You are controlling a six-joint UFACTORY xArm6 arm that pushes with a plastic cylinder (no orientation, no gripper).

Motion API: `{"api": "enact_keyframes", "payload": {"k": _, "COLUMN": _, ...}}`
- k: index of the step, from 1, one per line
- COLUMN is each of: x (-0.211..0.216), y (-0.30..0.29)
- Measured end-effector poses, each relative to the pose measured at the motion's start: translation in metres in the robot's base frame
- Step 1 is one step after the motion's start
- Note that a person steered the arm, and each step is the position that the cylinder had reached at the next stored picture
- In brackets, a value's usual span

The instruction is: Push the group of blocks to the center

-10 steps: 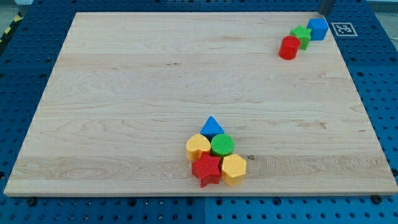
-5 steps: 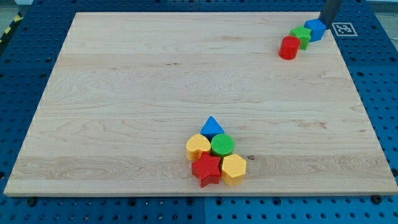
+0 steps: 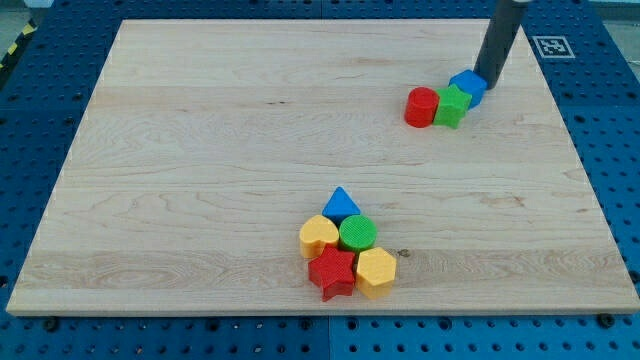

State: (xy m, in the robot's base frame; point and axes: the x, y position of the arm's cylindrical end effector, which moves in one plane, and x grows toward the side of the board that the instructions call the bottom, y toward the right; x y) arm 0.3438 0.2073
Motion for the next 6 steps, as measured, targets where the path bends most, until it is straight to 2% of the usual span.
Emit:
{"api": "enact_keyframes", "payload": {"k": 3, "x": 0.066, "y": -0.039}}
{"api": "enact_keyframes", "payload": {"k": 6, "x": 0.074, "y": -0.116}}
